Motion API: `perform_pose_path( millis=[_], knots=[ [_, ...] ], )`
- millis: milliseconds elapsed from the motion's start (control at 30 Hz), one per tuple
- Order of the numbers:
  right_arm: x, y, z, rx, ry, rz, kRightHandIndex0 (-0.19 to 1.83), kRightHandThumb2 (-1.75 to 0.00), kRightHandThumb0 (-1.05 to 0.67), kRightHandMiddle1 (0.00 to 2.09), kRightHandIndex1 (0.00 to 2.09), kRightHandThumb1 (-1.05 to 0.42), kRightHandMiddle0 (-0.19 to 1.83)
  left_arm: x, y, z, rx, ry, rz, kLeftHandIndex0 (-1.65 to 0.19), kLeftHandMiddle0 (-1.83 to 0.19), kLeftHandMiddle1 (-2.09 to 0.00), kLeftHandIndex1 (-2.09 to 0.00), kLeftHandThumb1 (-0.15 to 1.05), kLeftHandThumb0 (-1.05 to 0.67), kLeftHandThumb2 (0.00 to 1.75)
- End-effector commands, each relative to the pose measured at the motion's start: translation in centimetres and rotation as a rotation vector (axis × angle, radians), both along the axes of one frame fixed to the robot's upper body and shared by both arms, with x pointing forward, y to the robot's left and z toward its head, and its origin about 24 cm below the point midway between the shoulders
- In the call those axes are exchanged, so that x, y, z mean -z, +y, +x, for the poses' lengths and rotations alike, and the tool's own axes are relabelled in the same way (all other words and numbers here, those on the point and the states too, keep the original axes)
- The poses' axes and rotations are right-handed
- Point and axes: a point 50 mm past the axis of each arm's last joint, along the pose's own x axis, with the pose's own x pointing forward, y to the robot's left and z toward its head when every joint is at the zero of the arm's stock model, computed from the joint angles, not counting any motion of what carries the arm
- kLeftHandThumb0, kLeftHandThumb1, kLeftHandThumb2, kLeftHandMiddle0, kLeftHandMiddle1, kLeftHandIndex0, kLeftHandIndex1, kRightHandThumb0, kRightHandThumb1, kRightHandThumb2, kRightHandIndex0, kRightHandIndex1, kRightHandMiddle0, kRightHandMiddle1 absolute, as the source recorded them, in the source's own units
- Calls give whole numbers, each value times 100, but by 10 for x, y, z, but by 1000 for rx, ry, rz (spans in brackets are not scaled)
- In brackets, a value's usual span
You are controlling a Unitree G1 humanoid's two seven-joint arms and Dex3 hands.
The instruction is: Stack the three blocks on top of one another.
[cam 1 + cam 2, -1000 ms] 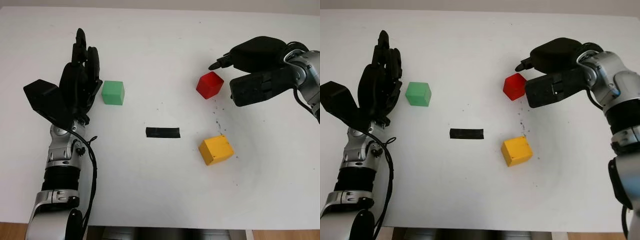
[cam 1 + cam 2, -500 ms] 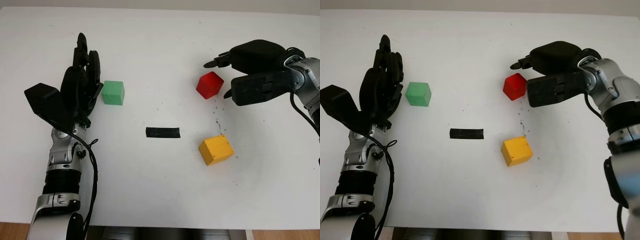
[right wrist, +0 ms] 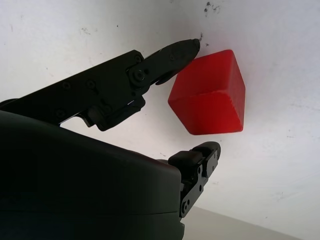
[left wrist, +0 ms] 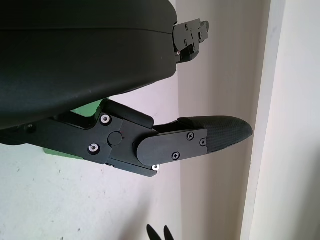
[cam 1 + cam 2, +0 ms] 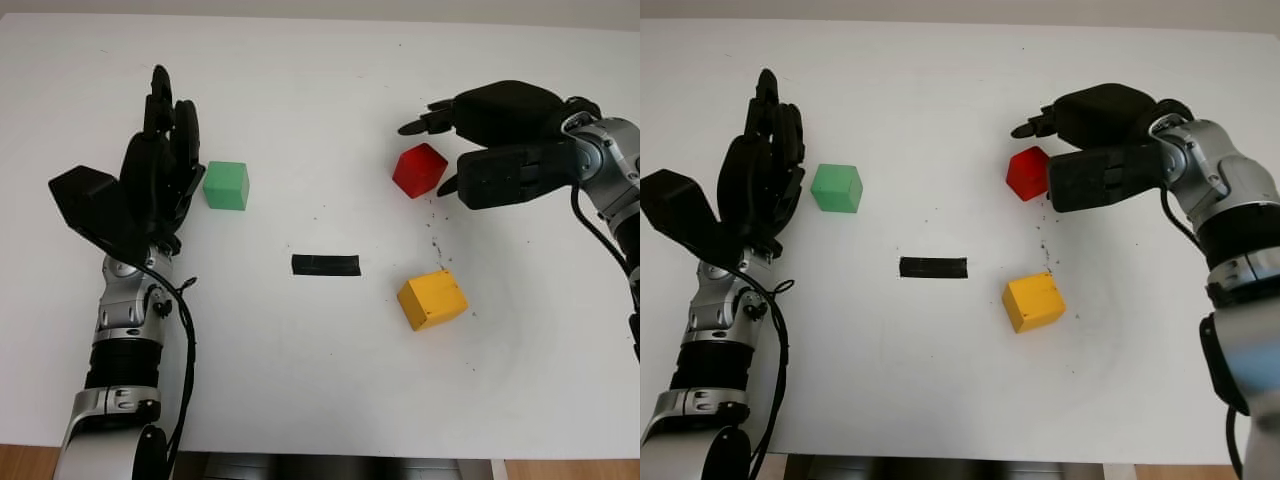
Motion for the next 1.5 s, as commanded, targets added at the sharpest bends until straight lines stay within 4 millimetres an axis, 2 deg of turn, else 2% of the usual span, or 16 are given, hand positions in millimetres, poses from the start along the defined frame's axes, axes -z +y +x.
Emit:
perform_pose_path(
  millis=[0, 400, 533, 567, 600, 667, 700, 767, 1133, 1333, 1467],
  knots=[
    [2, 2, 1, -5, -8, -12, 20, -5, -45, 9, 3, -81, 47, -1, 0, -3, -7, -14, 13, 19, 19, -2, 0, 105, -73, 54],
    [17, 4, 1, -24, -6, 1, 23, -6, -38, 14, 6, -84, 59, 1, 0, -4, 16, -9, 5, 19, 19, 0, 0, 105, -72, 53],
    [19, 4, 1, -39, -34, 17, 28, -6, -35, 22, 8, -84, 72, 2, 0, -4, 18, -9, 12, 19, 19, 0, 0, 105, -73, 52],
    [19, 4, 1, -39, -41, 16, 30, -6, -34, 29, 8, -85, 73, 2, 0, -4, 19, -9, 13, 19, 19, 0, 0, 105, -73, 52],
    [18, 4, 1, -41, -52, 16, 32, -5, -34, 56, 7, -86, 64, 2, 0, -4, 19, -10, 14, 19, 19, 0, 0, 105, -73, 53],
    [17, 4, 0, -42, -68, 32, 35, -6, -32, 89, 6, -88, 53, 2, 0, -4, 18, -13, 18, 19, 19, 0, 0, 105, -73, 53],
    [16, 4, 0, -42, -75, 39, 36, -6, -31, 100, 6, -89, 51, 2, 0, -4, 18, -14, 19, 19, 19, 0, 0, 105, -73, 52],
    [15, 3, 0, -37, -85, 42, 37, -6, -30, 107, 6, -91, 50, 3, 0, -4, 19, -14, 24, 19, 19, 0, 0, 105, -73, 52],
    [7, -2, -1, -54, -173, 27, 43, -5, -29, 111, 8, -89, 56, 3, -1, -2, 13, -25, 59, 19, 19, 0, 0, 105, -75, 53],
    [-4, -5, -1, -35, -182, 49, 42, -5, -30, 110, 7, -88, 56, 2, -3, -1, -1, -19, 68, 19, 19, -2, -1, 105, -76, 52],
    [-16, 3, -3, -62, -143, 94, 39, -5, -32, 112, 5, -89, 54, 2, -4, -1, -17, -17, 93, 18, 19, -4, -2, 105, -76, 55]
  ],
)
